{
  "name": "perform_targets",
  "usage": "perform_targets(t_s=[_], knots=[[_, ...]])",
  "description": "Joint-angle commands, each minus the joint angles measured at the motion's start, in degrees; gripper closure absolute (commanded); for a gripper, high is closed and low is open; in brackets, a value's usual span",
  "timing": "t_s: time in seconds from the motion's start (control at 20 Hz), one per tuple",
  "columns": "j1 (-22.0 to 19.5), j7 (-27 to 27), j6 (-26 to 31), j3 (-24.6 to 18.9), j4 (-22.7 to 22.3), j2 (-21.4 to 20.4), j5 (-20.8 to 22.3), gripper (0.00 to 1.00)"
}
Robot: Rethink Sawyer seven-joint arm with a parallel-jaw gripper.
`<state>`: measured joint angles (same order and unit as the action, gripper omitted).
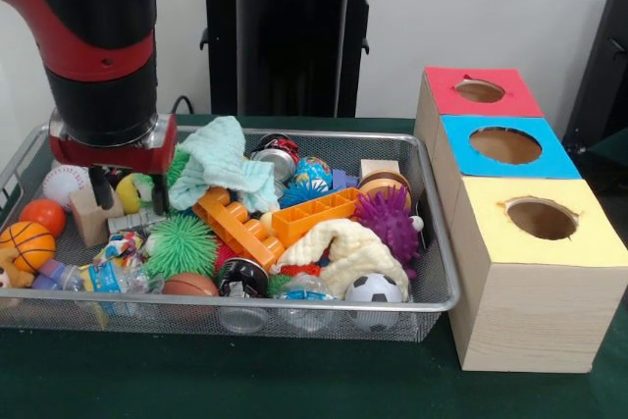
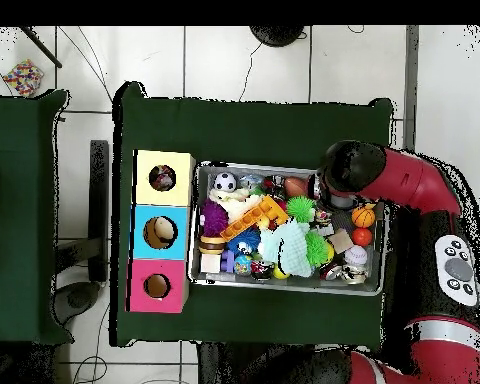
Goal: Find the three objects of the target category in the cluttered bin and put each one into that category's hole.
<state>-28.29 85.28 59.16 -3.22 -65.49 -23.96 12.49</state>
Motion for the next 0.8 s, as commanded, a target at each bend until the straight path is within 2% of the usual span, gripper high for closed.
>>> perform_targets(t_s=[0.05,0.25,0.35,0.6,0.8], knots=[[-2.24,-12.29,-5.20,-7.93,-0.99,1.27,3.64,0.00],[-3.09,-13.72,-4.18,-8.79,-1.44,1.73,5.07,0.00],[-3.57,-15.56,-3.68,-8.70,-1.36,2.80,7.13,0.00],[-1.86,-17.36,1.63,-6.13,3.11,4.55,13.14,0.00],[-1.82,-21.23,4.76,-6.85,5.14,5.15,16.33,0.00]])
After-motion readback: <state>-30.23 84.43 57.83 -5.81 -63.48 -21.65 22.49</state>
